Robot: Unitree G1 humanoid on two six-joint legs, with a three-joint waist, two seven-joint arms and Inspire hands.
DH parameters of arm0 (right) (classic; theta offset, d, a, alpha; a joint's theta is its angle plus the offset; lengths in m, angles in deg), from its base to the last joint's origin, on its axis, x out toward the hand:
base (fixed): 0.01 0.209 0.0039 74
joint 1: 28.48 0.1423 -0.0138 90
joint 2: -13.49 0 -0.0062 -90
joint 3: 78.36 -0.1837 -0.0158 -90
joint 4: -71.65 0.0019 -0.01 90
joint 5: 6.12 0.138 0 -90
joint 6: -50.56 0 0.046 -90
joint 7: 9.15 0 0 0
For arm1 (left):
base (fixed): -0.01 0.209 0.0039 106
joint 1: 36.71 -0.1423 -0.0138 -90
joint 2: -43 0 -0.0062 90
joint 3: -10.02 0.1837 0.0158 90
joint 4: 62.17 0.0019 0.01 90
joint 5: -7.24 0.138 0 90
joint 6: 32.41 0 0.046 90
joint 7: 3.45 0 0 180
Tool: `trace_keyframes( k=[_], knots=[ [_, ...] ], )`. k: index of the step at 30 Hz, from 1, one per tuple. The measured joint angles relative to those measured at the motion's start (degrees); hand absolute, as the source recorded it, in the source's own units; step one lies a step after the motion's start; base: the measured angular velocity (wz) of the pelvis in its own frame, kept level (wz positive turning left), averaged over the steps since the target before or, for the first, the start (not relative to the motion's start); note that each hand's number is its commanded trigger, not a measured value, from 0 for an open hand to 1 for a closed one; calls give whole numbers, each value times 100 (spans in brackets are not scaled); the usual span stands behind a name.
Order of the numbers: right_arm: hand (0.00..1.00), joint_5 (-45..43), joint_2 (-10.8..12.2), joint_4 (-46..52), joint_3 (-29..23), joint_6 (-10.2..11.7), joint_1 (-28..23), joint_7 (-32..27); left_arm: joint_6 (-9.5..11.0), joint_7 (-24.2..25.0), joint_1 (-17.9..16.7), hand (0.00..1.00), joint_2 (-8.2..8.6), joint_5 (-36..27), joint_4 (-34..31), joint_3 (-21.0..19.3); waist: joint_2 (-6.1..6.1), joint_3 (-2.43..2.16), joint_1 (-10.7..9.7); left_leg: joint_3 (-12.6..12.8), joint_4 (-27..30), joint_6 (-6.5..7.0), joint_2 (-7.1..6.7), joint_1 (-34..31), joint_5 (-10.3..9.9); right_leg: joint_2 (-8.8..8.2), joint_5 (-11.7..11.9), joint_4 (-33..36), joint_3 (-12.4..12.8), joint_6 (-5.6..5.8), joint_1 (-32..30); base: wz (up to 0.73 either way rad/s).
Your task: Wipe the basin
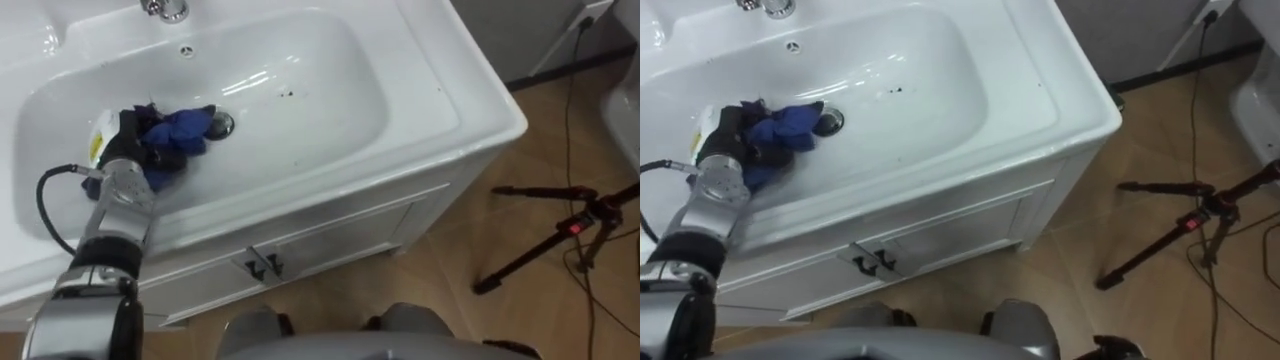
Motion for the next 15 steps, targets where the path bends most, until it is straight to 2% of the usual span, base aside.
trace_keyframes(
  k=[1,4,5,7,11,15],
  knots=[
    [0,-9,28,-72,10,-29,3,-22,8,-14,99,100,-13,-119,81,0,-23,0,-29,63,50,4,16,-53,-1,-1,17,17,1,-14,-57,-10],
    [0,-25,85,-176,138,-55,27,-30,18,-66,393,100,2,-352,260,7,-130,53,-75,111,158,31,30,-152,-19,-10,6,179,120,-1,-216,-11],
    [0,0,101,-184,178,-62,33,-28,15,-72,491,100,3,-437,284,32,-136,56,-97,120,231,39,92,-246,-24,4,9,199,130,-2,-299,-9],
    [0,100,105,-181,274,-69,44,-24,19,-97,643,100,2,-450,374,113,-144,73,-120,169,288,56,125,-342,-34,2,33,240,133,-10,-399,-7],
    [0,253,106,-187,395,-119,92,-23,-12,-228,855,100,0,-568,514,245,-136,76,-260,215,293,144,157,-439,-95,5,78,307,182,11,-544,-6],
    [0,250,113,-189,559,-163,209,-31,-18,-292,900,100,16,-660,527,246,-140,76,-418,297,277,181,133,-494,-113,-56,102,390,213,21,-666,-7]
  ],
)
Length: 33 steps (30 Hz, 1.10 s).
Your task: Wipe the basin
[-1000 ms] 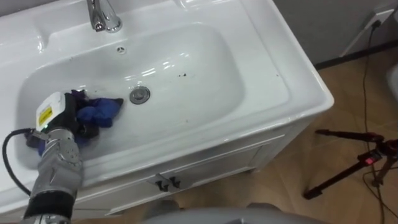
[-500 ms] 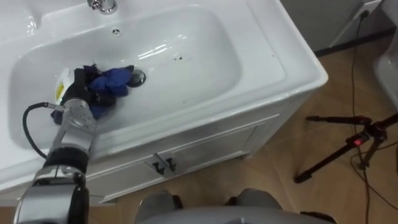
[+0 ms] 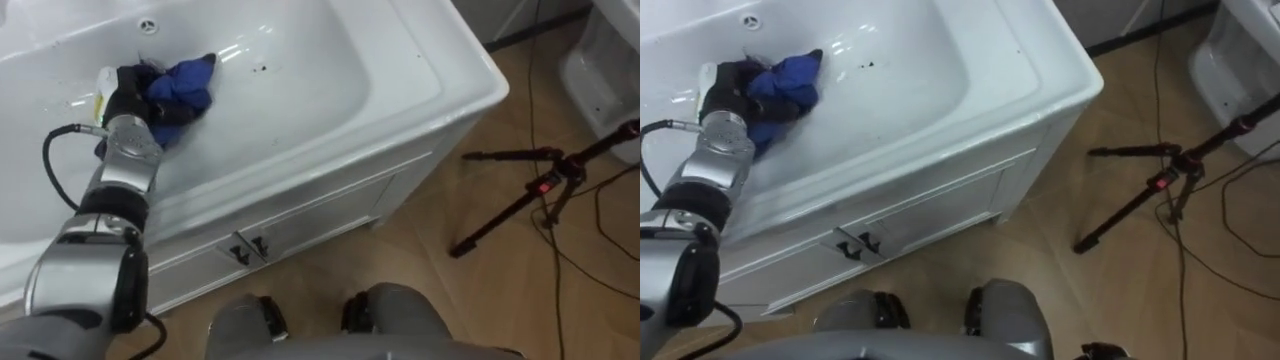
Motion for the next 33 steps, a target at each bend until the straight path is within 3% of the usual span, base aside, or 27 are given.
trace_keyframes(
  k=[2,10,16,19,23,26,30,33],
  knots=[
    [0,3,5,5,56,-3,30,-3,5,-12,2,100,27,-3,-2,111,-8,2,-89,47,-22,23,-34,16,6,-63,7,56,20,1,-32,-5],
    [0,186,10,9,225,-17,72,-25,-31,-151,3,100,34,-258,-8,268,-10,7,-195,96,-9,42,-20,47,-7,-52,4,69,86,17,-48,-1],
    [0,233,8,7,225,-16,102,-37,-104,-310,7,100,58,-655,-69,425,63,14,-270,150,-5,42,8,40,-6,-42,15,77,82,2,-91,-4],
    [0,305,10,0,225,-17,101,-37,-102,-306,101,100,197,-686,-73,435,83,22,-301,181,-4,41,26,42,-6,-38,16,84,87,-3,-107,-5],
    [0,380,8,2,234,-12,134,-26,-48,-265,250,100,384,-903,-142,580,87,23,-364,275,16,27,98,42,-18,-19,32,88,98,-29,-158,-13],
    [0,373,8,0,245,-13,135,1,-49,-226,355,100,368,-906,-130,636,105,27,-403,360,81,-3,192,44,-47,65,52,91,204,-60,-202,-20],
    [0,392,-12,-54,288,-15,115,0,-51,-220,397,100,340,-912,-123,637,172,70,-432,422,190,-22,297,45,-136,156,57,105,289,-64,-221,-15],
    [0,397,-14,-52,427,-12,92,-2,-52,-221,411,100,329,-912,-128,642,175,70,-439,453,231,-40,318,28,-169,165,60,135,315,-63,-249,-8]
  ],
)
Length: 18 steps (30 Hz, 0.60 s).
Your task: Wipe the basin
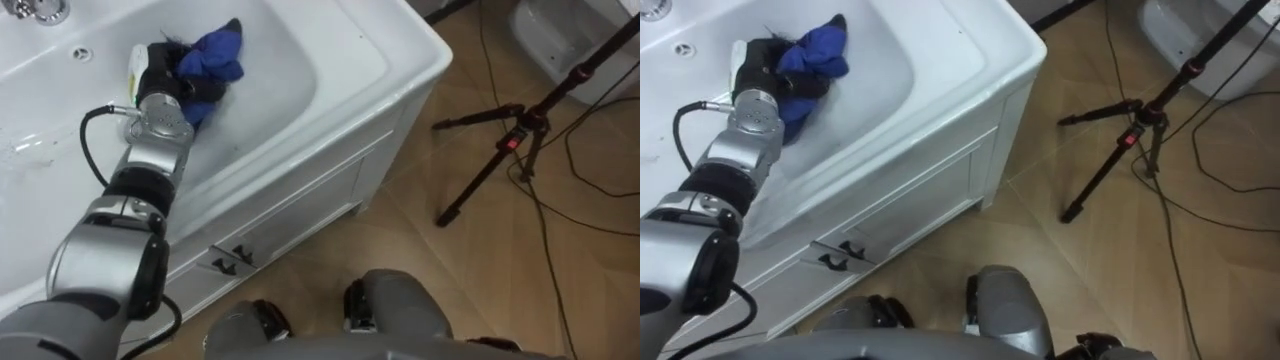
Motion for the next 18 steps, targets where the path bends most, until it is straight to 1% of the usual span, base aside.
trace_keyframes(
  k=[3,5,7,12,17,18],
  knots=[
    [0,33,-1,5,31,9,-40,6,-2,0,30,100,0,-39,-24,34,7,-4,-10,21,38,20,0,-43,-11,-9,7,41,31,12,-61,-2],
    [0,157,-15,46,29,36,-119,13,-8,1,31,100,1,-204,-102,142,6,-4,-16,46,42,36,-1,-37,-15,-15,15,45,49,25,-67,-4],
    [0,220,-19,56,29,81,-169,45,-7,3,31,100,1,-216,-160,229,6,-4,-18,63,42,63,-2,-33,-9,-18,24,45,64,36,-74,-5],
    [0,250,-19,57,31,189,-200,119,17,26,34,100,1,-219,-176,240,6,-4,-30,103,48,91,-2,-24,-21,-20,42,45,90,59,-90,-3],
    [0,448,-32,59,37,199,-199,127,52,35,35,100,1,-226,-179,254,8,-4,-50,112,75,117,-1,-29,-43,-27,51,48,92,75,-91,0],
    [0,449,-37,55,39,200,-195,130,63,53,36,100,2,-226,-183,265,30,-14,-66,100,83,122,-8,-36,-49,-38,52,49,93,77,-80,5]
  ],
)
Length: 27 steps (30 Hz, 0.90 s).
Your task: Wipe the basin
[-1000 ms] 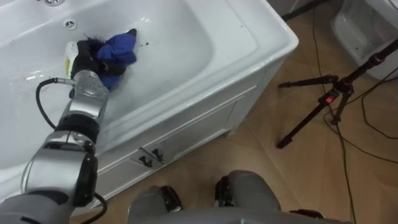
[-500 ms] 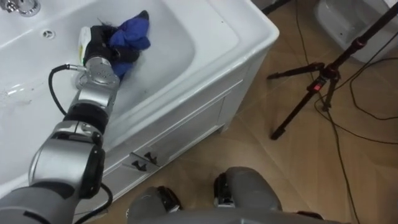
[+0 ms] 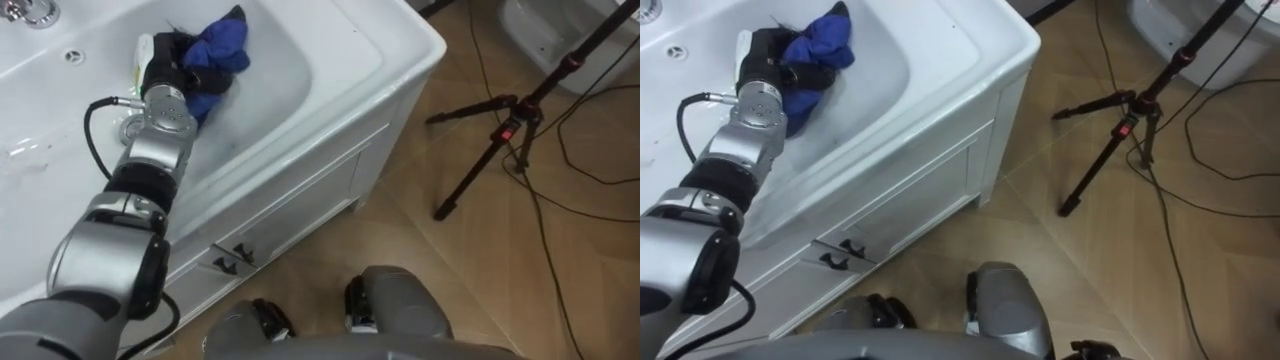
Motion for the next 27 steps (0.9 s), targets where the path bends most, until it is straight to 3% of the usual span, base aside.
trace_keyframes(
  k=[9,11,13,17,23,27],
  knots=[
    [0,-10,-21,-171,213,214,182,2,197,26,6,100,-1,-460,0,193,39,18,-56,4,1,60,-69,11,-32,-72,19,-2,-24,74,25,2],
    [0,-16,-24,-179,213,235,236,-1,311,38,6,100,-1,-495,0,197,52,61,-57,-1,9,59,-79,-3,-47,-82,18,-3,-30,90,19,0],
    [0,-38,-27,-180,213,244,261,-3,368,72,6,100,0,-497,0,197,74,74,-56,-5,13,55,-88,-20,-59,-90,20,-3,-34,98,5,0],
    [0,-37,-41,-182,212,256,296,-31,455,197,6,100,7,-521,0,198,135,59,-53,-12,8,101,-124,-68,-46,-123,28,1,-46,119,-34,2],
    [0,-38,-72,-135,200,303,295,-82,460,317,3,100,36,-521,26,220,129,60,-38,3,-18,129,-156,10,-49,-171,30,-24,-77,156,54,-1],
    [0,-50,-69,-85,202,288,286,-152,636,438,-64,100,35,-520,100,211,70,92,57,67,-56,128,-155,77,-50,-185,33,-34,-80,162,75,-8]
  ],
)
